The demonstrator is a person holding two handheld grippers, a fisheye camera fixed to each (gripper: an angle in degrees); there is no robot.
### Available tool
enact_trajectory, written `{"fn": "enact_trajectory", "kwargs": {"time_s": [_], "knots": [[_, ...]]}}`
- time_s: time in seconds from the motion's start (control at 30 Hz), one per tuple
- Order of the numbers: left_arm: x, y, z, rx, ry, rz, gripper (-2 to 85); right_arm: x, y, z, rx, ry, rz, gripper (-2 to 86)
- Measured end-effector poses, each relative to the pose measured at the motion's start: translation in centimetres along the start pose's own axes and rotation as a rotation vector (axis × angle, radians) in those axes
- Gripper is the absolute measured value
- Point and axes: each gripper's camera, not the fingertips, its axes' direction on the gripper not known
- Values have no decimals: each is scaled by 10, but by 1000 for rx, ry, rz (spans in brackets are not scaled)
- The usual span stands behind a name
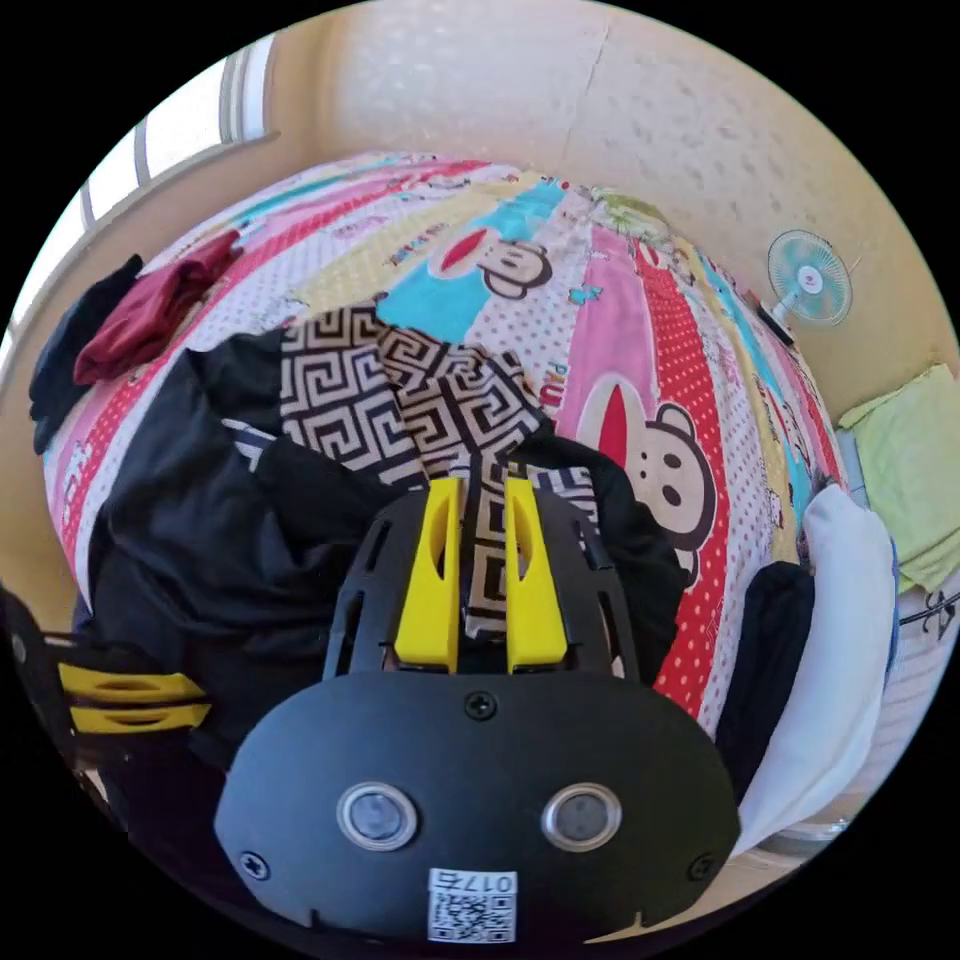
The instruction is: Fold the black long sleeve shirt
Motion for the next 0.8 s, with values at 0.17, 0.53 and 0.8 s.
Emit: {"fn": "enact_trajectory", "kwargs": {"time_s": [0.17, 0.53, 0.8], "knots": [[-7, 23, -1, 168, 7, 31, -6, 44, 28, -53, 242, -117, 182, 24], [-76, 116, -13, 459, 271, -152, 1, 173, 230, -63, 323, -501, 649, 63], [-133, 223, 2, 596, 186, -496, 146, 141, 311, -80, 200, -641, 447, 100]]}}
